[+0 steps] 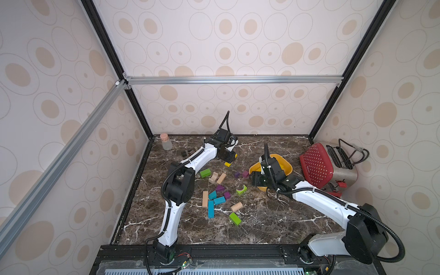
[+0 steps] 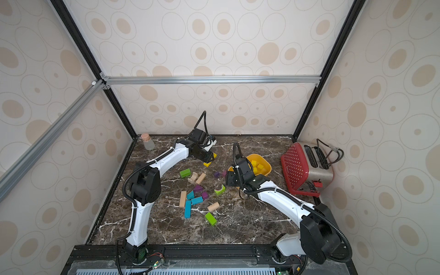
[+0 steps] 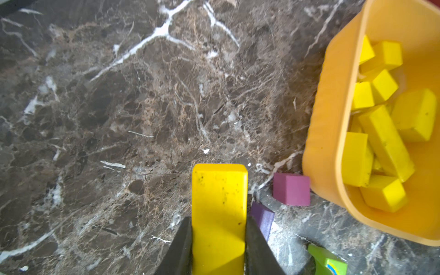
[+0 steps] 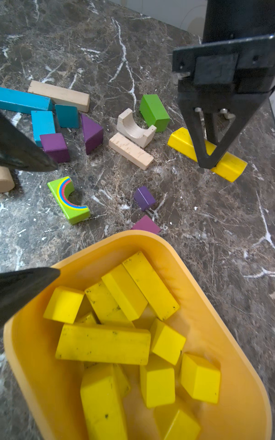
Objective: Pick out the yellow building blocks
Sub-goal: Pick up the building block from the center of the board.
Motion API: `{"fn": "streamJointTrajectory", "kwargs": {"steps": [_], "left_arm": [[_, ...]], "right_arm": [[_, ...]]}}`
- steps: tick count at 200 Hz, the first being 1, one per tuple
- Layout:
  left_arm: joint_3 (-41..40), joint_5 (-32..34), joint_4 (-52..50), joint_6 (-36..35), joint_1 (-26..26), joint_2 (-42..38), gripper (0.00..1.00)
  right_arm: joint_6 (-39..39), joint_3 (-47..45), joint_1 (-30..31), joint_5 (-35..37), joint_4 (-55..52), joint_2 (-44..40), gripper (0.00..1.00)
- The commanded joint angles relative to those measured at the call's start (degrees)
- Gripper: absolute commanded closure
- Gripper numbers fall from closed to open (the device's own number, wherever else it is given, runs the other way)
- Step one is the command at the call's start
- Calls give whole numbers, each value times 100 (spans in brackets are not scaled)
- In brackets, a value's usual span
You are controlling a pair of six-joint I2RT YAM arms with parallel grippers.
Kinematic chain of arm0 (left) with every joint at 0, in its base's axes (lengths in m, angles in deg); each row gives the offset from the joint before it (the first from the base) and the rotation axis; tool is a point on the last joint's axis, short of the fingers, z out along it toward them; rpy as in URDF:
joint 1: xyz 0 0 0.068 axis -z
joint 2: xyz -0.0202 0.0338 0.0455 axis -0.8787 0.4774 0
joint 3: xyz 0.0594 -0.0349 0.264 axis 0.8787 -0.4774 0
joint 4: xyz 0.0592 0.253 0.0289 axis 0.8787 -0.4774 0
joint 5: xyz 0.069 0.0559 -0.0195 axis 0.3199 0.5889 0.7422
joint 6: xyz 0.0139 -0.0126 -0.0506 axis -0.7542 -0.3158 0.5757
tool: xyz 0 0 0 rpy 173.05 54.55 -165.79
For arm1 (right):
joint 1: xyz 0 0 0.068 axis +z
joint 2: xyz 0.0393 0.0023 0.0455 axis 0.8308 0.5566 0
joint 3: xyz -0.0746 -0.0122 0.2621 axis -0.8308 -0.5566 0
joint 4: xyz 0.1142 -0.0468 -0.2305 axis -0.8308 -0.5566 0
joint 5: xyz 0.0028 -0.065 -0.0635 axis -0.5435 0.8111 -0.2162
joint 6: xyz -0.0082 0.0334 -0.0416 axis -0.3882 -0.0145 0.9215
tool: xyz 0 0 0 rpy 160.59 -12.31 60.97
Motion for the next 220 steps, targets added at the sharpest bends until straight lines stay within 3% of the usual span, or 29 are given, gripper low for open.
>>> {"fn": "streamJointTrajectory", "kwargs": {"steps": [1, 126, 220], "left_arm": [[-101, -158, -34, 160, 71, -147, 77], [-74, -543, 2, 510, 652, -312, 77], [59, -970, 639, 1082, 1083, -61, 77]], "right_arm": [[3, -168, -103, 237, -94, -212, 34], [-366, -693, -309, 597, -59, -835, 32], [-577, -1143, -313, 1063, 93, -1462, 32]]}}
